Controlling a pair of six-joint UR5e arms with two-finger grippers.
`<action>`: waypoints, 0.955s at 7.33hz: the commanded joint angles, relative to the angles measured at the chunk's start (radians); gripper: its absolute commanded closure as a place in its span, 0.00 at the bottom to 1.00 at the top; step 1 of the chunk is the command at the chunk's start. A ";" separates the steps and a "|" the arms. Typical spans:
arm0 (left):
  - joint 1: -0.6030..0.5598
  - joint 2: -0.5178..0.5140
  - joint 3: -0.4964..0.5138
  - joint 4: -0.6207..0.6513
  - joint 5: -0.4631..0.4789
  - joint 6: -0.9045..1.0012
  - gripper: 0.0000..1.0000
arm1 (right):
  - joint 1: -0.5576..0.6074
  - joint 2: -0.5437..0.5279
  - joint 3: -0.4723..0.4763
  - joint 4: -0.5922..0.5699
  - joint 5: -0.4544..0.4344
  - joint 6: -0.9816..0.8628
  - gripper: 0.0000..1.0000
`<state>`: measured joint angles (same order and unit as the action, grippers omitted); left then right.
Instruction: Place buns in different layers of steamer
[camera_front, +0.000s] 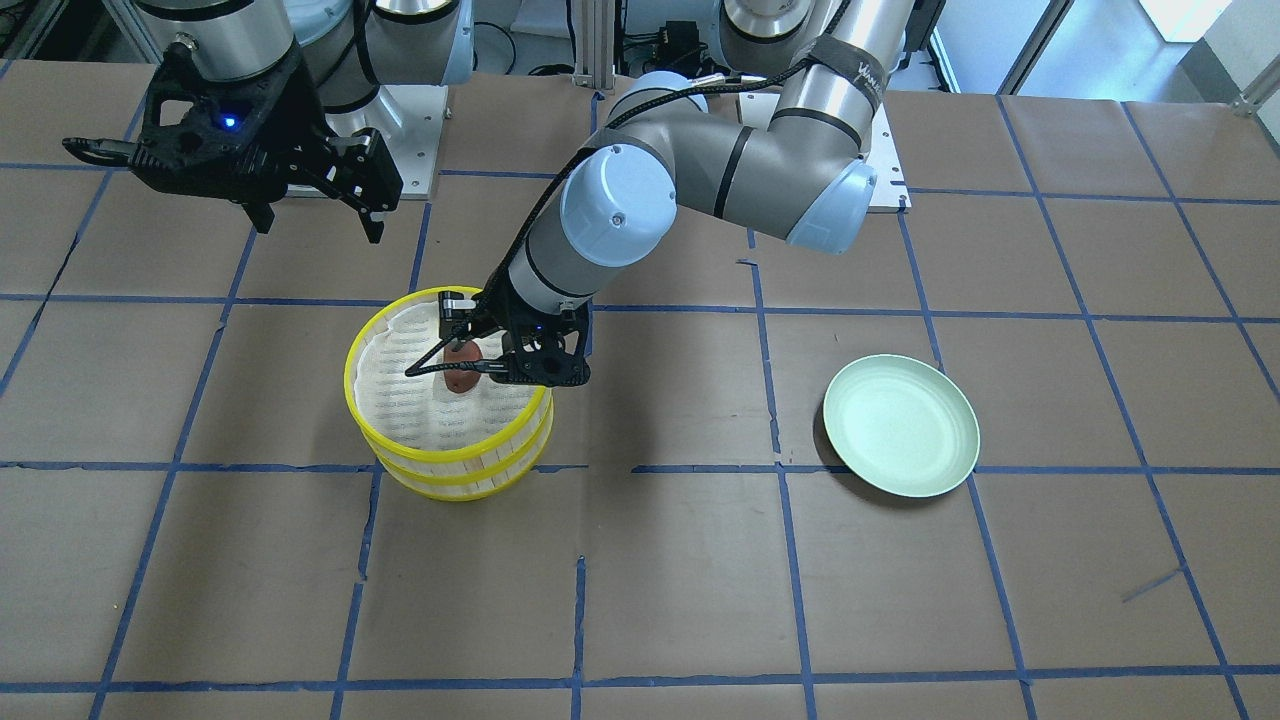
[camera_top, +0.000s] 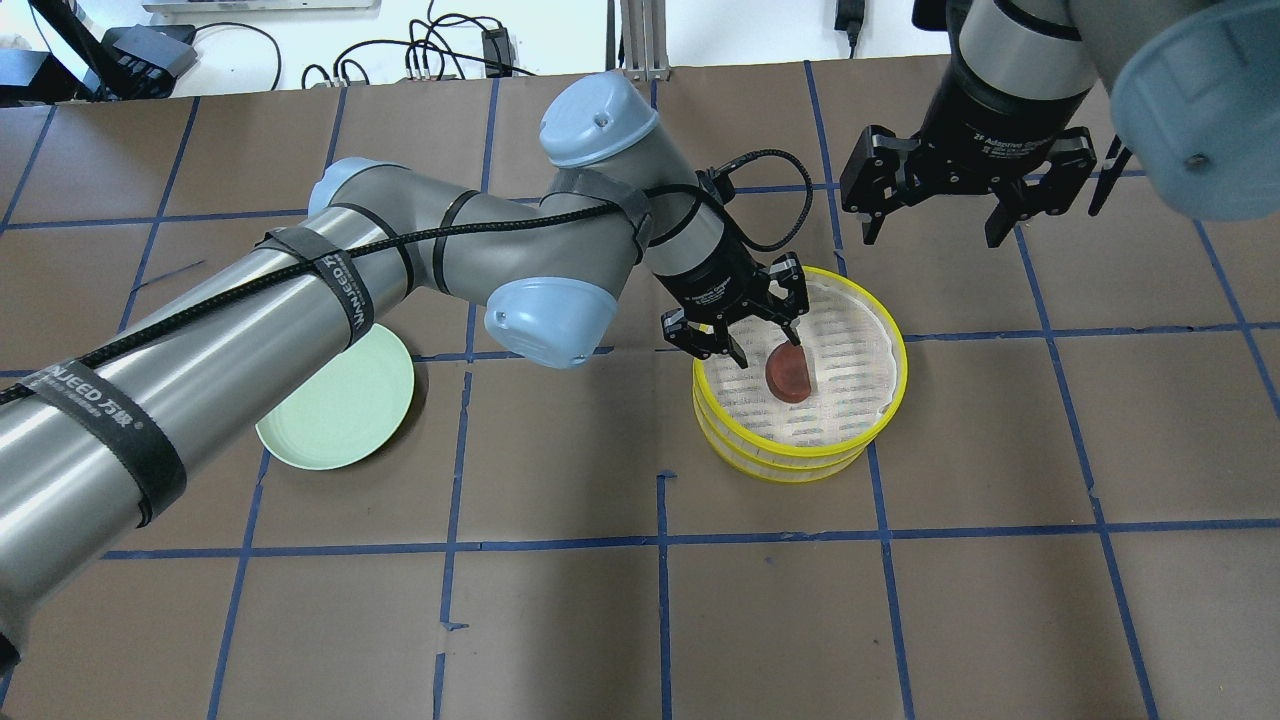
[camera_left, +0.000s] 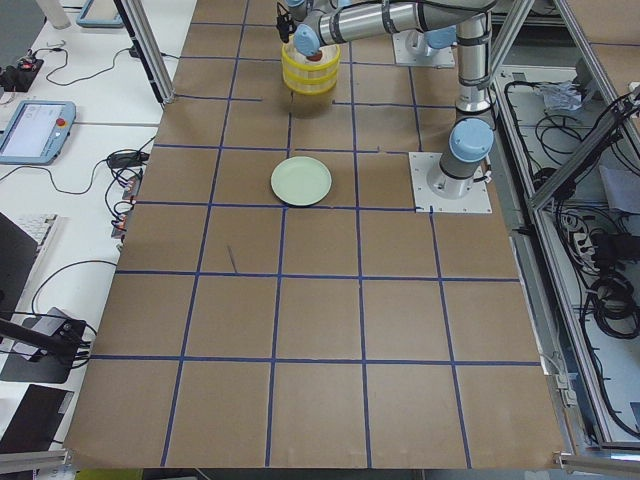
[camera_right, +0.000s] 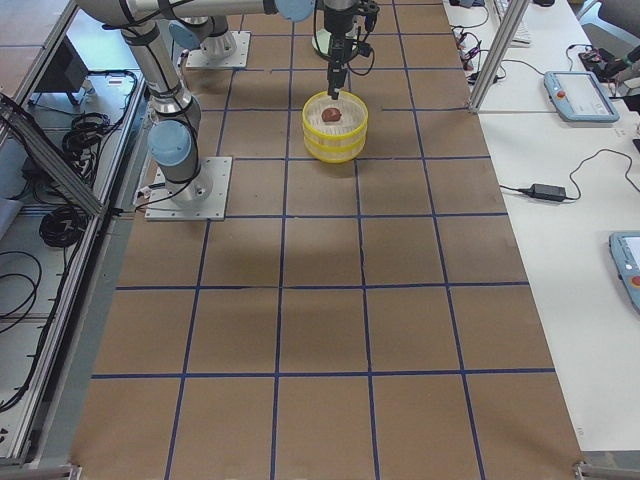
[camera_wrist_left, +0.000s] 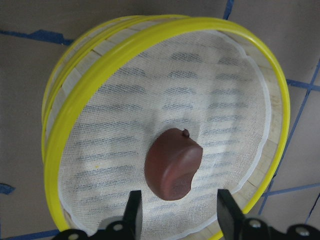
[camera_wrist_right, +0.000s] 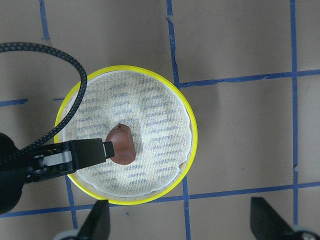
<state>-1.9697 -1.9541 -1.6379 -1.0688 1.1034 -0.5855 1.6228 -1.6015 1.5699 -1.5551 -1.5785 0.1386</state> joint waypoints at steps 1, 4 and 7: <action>0.093 0.049 0.016 -0.110 0.200 0.027 0.32 | -0.001 0.000 0.001 0.001 0.000 -0.001 0.00; 0.349 0.243 0.018 -0.366 0.359 0.457 0.11 | 0.002 0.002 0.005 0.000 0.003 0.001 0.00; 0.419 0.424 0.049 -0.573 0.565 0.618 0.00 | 0.000 0.002 0.002 0.001 0.002 0.001 0.00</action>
<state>-1.5644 -1.5993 -1.6046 -1.5498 1.5979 -0.0076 1.6235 -1.6005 1.5738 -1.5545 -1.5765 0.1395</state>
